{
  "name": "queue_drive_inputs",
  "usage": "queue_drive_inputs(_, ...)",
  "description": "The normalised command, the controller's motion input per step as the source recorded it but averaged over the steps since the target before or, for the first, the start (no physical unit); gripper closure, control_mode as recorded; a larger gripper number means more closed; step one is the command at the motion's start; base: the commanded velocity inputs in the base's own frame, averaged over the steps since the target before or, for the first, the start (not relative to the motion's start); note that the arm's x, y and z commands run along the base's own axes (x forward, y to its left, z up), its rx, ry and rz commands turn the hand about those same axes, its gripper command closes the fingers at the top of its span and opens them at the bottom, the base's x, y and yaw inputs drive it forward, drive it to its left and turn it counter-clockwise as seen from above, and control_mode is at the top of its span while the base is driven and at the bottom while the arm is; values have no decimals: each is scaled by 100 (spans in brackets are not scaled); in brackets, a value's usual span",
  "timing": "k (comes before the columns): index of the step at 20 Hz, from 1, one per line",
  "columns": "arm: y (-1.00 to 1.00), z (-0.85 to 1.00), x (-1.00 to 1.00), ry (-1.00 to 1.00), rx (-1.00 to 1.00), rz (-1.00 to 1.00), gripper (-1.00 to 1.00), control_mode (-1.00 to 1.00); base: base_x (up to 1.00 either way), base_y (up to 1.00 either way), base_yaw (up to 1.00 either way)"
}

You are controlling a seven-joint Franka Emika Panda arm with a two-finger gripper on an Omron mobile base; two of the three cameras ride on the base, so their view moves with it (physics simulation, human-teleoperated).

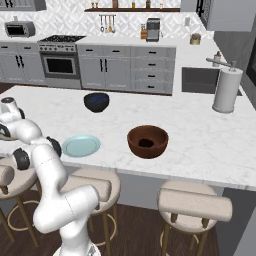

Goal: Pick the chicken drumstick and avocado from their plates and place them in the bowl. Then put the bowl in the fridge.

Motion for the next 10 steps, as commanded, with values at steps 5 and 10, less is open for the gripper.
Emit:
queue_drive_inputs(5,9,-21,5,5,0,1,100,-100,0,0,0)
queue_drive_inputs(10,12,-31,0,9,-6,1,100,-100,0,0,0)
